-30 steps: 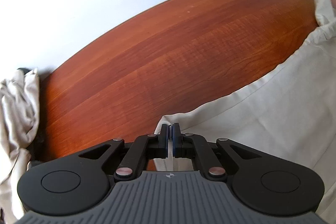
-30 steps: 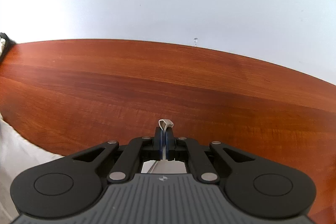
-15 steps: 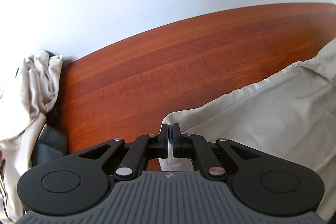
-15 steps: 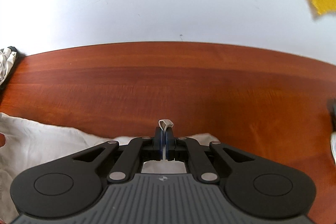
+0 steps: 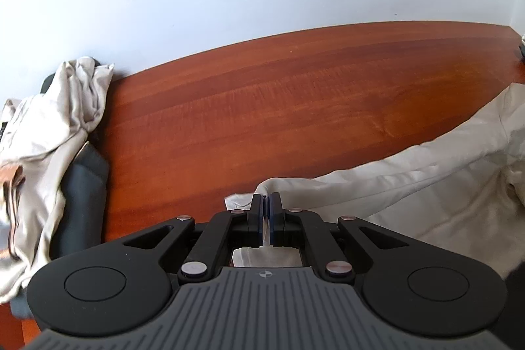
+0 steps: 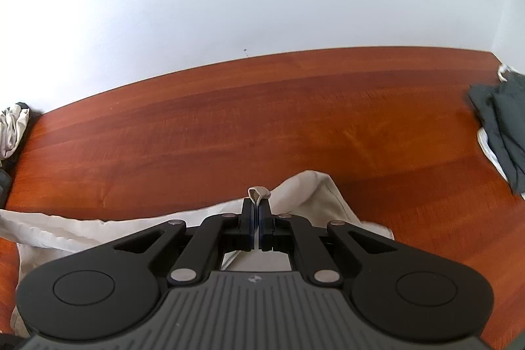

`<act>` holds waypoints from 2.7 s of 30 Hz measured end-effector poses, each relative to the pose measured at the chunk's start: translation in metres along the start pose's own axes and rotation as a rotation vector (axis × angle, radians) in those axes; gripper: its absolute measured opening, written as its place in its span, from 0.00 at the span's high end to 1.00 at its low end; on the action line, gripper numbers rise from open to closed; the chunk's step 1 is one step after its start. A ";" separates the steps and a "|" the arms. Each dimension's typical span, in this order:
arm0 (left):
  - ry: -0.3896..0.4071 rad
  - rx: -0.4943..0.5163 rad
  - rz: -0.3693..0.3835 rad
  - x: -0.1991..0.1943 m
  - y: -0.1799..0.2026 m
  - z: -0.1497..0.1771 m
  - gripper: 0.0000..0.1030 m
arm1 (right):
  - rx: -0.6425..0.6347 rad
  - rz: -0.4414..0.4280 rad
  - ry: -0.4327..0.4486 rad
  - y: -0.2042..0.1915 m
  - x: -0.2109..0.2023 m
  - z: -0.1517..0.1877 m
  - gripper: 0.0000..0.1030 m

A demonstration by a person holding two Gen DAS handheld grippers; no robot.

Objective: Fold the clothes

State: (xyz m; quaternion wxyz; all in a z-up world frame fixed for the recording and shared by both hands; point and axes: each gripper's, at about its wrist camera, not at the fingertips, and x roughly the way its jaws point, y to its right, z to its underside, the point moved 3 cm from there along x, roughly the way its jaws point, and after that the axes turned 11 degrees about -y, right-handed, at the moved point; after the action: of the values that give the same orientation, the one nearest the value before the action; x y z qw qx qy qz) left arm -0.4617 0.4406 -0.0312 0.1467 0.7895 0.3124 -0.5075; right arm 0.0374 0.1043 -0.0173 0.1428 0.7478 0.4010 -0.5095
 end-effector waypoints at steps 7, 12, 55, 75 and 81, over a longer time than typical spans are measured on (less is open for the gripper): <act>-0.036 -0.020 -0.002 -0.015 0.008 0.031 0.97 | 0.038 0.002 -0.031 0.012 -0.006 0.044 0.97; -0.095 -0.022 -0.017 -0.001 0.016 0.057 0.97 | 0.066 0.011 -0.060 0.021 -0.004 0.074 0.97; -0.110 0.002 -0.132 0.033 0.031 0.100 0.77 | 0.072 0.051 -0.104 0.016 0.015 0.136 0.97; -0.078 -0.043 -0.124 0.011 0.042 0.103 0.67 | -0.112 -0.083 -0.079 -0.085 0.077 0.049 0.96; -0.081 -0.031 -0.112 0.012 0.053 0.104 0.64 | -0.155 -0.106 -0.152 -0.096 0.107 0.048 0.86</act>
State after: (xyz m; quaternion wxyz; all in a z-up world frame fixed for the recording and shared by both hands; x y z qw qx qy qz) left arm -0.4973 0.3473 -0.0924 0.1429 0.7472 0.3579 -0.5415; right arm -0.0484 0.1845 -0.1131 0.2032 0.6714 0.4663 -0.5390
